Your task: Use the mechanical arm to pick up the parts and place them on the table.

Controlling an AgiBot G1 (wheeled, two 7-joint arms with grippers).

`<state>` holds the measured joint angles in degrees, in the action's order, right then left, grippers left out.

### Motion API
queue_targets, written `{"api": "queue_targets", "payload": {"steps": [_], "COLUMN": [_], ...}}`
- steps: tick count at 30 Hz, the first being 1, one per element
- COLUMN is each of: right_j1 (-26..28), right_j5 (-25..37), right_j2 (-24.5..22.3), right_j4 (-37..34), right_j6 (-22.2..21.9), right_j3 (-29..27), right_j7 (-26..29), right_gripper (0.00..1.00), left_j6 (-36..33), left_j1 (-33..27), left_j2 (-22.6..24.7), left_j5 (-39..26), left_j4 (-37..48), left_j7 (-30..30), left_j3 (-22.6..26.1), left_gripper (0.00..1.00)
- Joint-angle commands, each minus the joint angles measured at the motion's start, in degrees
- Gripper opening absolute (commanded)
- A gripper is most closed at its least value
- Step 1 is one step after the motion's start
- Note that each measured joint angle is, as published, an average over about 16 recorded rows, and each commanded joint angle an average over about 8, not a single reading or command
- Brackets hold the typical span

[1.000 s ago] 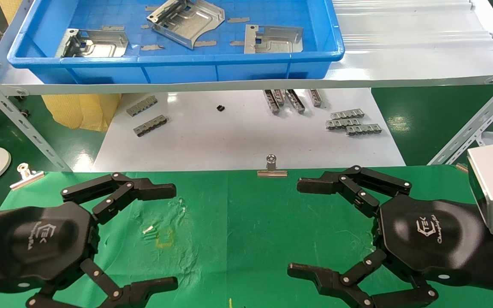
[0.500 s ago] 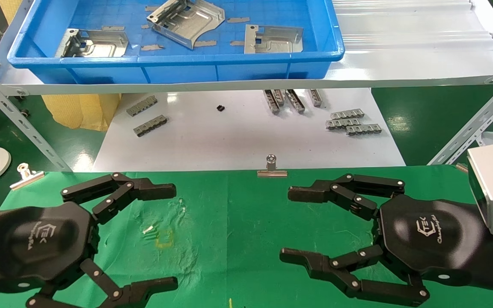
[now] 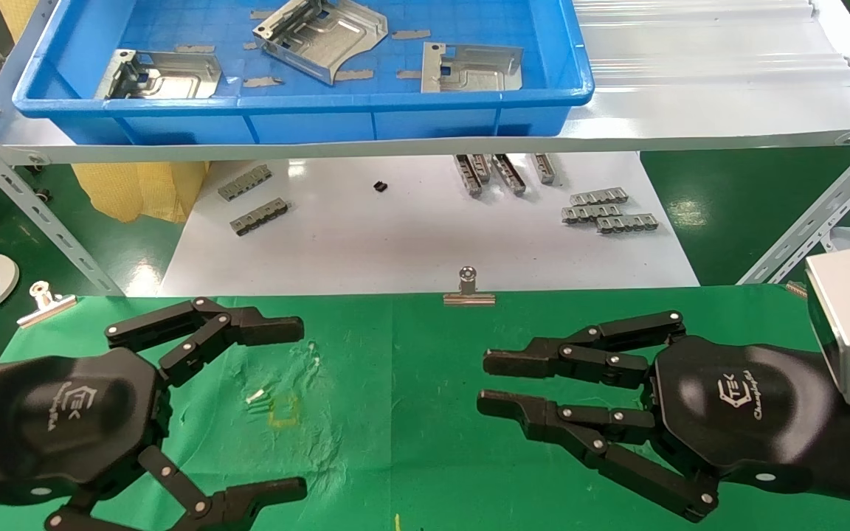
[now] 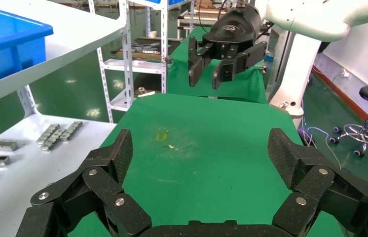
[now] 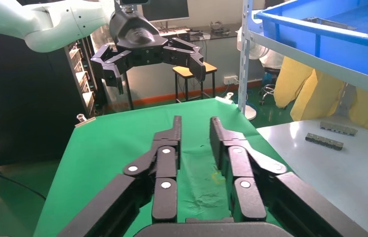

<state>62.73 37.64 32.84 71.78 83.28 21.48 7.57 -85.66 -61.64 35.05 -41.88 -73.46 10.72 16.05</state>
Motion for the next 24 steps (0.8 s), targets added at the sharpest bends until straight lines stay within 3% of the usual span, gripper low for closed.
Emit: {"api": "queue_targets", "payload": {"steps": [1, 9, 13, 19, 24], "right_j1": [0.0, 0.0, 0.0, 0.0, 0.0], "right_j5": [0.0, 0.0, 0.0, 0.0, 0.0], "right_j2": [0.0, 0.0, 0.0, 0.0, 0.0], "right_j4": [0.0, 0.0, 0.0, 0.0, 0.0], "right_j6": [0.0, 0.0, 0.0, 0.0, 0.0], "right_j3": [0.0, 0.0, 0.0, 0.0, 0.0], "right_j7": [0.0, 0.0, 0.0, 0.0, 0.0], "right_gripper": [0.0, 0.0, 0.0, 0.0, 0.0], "left_j6": [0.0, 0.3, 1.5, 3.6, 4.4], "left_j1": [0.0, -0.4, -3.4, -15.6, -28.2], "left_j2": [0.0, 0.1, 0.7, 4.7, 11.2], "left_j5": [0.0, -0.1, -1.5, -7.6, -15.3], "left_j4": [0.0, 0.1, 0.6, 5.5, 17.5], "left_j7": [0.0, 0.1, 0.7, 2.7, 1.5], "left_j3": [0.0, 0.0, 0.1, 2.3, 5.9], "left_gripper": [1.0, 1.0, 1.0, 1.0, 1.0]}}
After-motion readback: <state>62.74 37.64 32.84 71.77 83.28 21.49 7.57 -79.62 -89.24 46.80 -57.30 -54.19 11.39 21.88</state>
